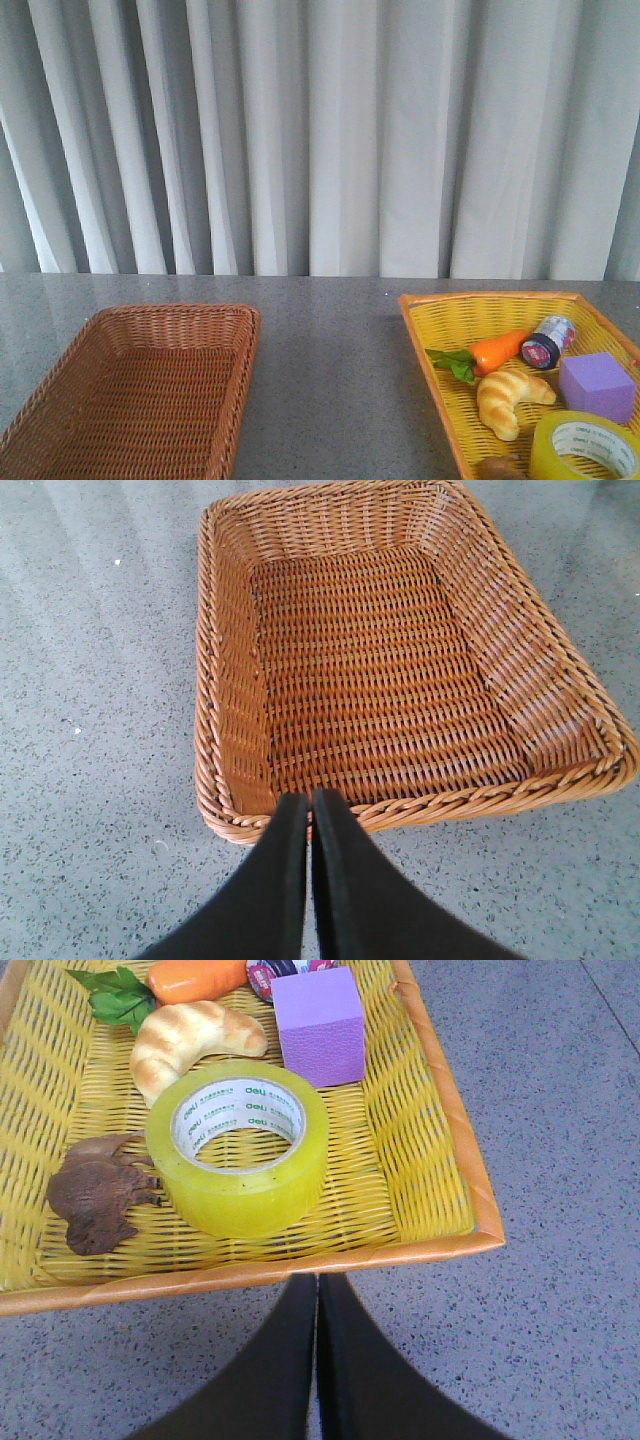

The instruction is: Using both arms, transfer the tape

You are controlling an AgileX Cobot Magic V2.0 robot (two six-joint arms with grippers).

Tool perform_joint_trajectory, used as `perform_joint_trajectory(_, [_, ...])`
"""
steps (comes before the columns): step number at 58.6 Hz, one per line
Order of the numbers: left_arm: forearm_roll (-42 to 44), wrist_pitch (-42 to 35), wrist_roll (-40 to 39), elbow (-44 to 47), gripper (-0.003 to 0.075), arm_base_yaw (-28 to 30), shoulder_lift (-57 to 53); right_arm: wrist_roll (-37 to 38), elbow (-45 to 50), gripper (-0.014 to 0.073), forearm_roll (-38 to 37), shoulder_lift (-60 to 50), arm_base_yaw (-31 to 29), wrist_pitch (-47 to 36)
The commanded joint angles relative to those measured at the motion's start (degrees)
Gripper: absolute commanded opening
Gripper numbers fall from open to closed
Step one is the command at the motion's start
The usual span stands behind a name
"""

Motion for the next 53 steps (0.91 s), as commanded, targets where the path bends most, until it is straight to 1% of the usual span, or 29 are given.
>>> perform_joint_trajectory(1, [-0.3, -3.7, 0.0, -1.9, 0.0010, 0.0, 0.1, 0.1, -1.9, 0.0021, -0.8, 0.3, -0.3, -3.4])
perform_joint_trajectory(6, [-0.3, -3.7, 0.0, -1.9, 0.0067, 0.0, 0.1, -0.4, -1.9, 0.0083, -0.8, 0.3, -0.3, -3.2])
perform_joint_trajectory(8, [-0.3, -3.7, 0.0, -1.9, 0.0102, 0.0, 0.1, -0.6, -1.9, 0.0133, -0.8, 0.3, -0.3, -3.3])
perform_joint_trajectory(11, [-0.3, -3.8, 0.0, -1.9, 0.0171, 0.0, 0.1, -0.6, -1.9, 0.0205, -0.8, 0.3, -0.3, -3.5])
perform_joint_trajectory(13, [-0.3, -3.8, 0.0, -1.9, 0.0223, 0.0, 0.1, -0.6, -1.9, 0.0278, -0.8, 0.3, -0.3, -3.8])
perform_joint_trajectory(15, [-0.3, -4.0, 0.0, -1.9, 0.0291, 0.0, 0.1, -0.6, -1.9, 0.0341, -0.8, 0.3, -0.3, -3.9])
perform_joint_trajectory(20, [-0.3, -4.6, 0.0, -1.9, 0.0429, 0.0, 0.1, -0.4, -1.9, 0.0491, -0.8, 0.3, -0.3, -4.3])
perform_joint_trajectory(24, [-0.3, -4.9, 0.0, -1.9, 0.0528, 0.0, 0.1, 0.0, -1.9, 0.0570, -0.8, 0.3, -0.3, -4.3])
perform_joint_trajectory(27, [-0.6, -5.1, 0.0, -1.9, 0.0568, 0.0, 0.1, 0.0, -1.9, 0.0609, -0.6, 0.3, -0.3, -4.4])
perform_joint_trajectory(30, [-1.9, -5.1, 0.1, -1.9, 0.0594, 0.0, 0.2, 0.3, -1.9, 0.0621, 0.1, 0.3, -0.3, -4.5])
perform_joint_trajectory(32, [-2.7, -5.2, 0.7, -1.9, 0.0597, 0.0, 0.5, 0.3, -1.9, 0.0619, 0.3, 0.3, -0.3, -5.1])
perform_joint_trajectory(39, [-10.1, -5.3, 9.0, -2.1, 0.0587, -1.2, 1.9, 0.5, -2.8, 0.0593, 0.1, 1.9, -0.3, -6.6])
perform_joint_trajectory(47, [-19.8, -4.3, 20.8, -2.8, 0.0586, -5.9, 4.4, 3.0, -7.9, 0.0552, -0.4, 8.4, -0.3, -1.5])
perform_joint_trajectory(53, [-24.3, -2.9, 26.3, -4.4, 0.0586, -9.9, 7.0, 4.6, -12.0, 0.0535, -1.5, 14.9, -0.3, 2.0])
